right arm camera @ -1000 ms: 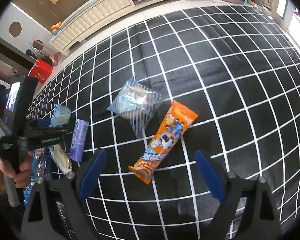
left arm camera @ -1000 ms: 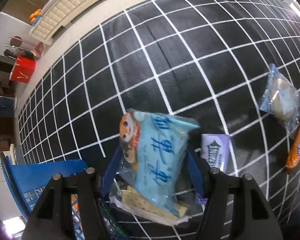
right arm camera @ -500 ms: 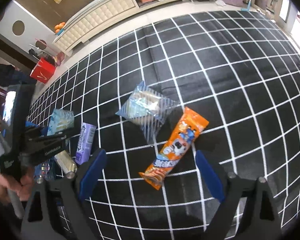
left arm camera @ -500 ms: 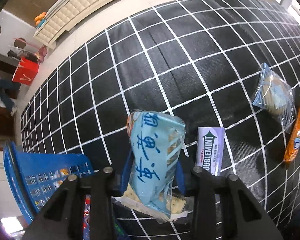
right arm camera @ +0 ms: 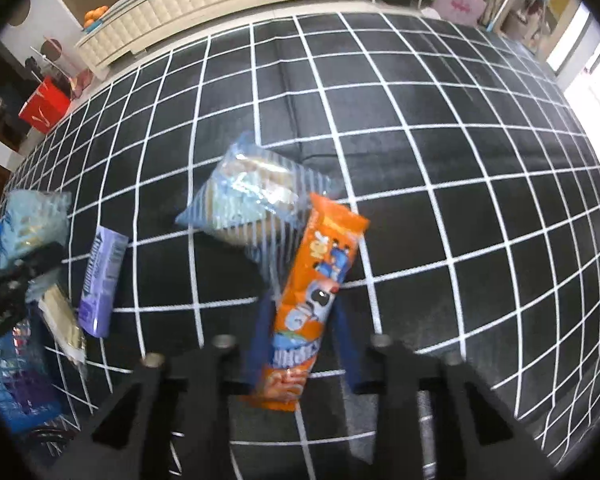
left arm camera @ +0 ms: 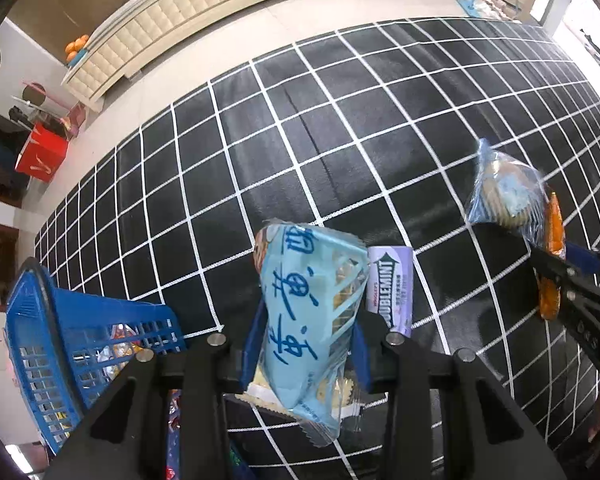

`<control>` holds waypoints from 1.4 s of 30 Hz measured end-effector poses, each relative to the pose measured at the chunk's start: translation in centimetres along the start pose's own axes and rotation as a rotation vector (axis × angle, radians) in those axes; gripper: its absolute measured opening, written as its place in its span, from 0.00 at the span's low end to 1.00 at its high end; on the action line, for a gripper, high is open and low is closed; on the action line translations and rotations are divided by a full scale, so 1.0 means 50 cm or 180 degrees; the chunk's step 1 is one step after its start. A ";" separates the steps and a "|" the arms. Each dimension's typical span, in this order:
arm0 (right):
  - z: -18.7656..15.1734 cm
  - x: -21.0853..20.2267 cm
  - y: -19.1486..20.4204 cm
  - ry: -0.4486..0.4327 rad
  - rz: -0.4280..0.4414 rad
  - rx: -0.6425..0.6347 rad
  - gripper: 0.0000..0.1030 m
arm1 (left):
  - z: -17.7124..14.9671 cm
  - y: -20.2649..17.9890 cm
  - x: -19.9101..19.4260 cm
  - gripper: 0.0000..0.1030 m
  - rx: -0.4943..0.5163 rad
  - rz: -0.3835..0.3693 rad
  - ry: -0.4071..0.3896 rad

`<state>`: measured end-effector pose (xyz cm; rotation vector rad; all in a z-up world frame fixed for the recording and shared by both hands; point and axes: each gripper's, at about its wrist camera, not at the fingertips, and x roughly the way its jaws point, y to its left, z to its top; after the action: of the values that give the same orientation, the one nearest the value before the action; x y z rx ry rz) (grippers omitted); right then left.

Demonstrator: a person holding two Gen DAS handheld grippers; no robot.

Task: Organize snacks
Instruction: 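Grasp the light-blue pastry bag with the left tool while the right tool grasps the orange stick snack, then carry both snacks over the blue basket and open both tools to release them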

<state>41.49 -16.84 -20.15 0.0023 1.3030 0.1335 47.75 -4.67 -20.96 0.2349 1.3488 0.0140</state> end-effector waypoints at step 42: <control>-0.255 -0.438 0.392 -0.0970 0.0635 -0.1210 0.19 | -0.453 0.263 -0.418 0.34 -0.0424 -0.0929 -0.1090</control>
<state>21.66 -0.51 -1.01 -0.1663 0.9556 0.5302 22.81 8.75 -3.05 -0.0726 1.0251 -0.1737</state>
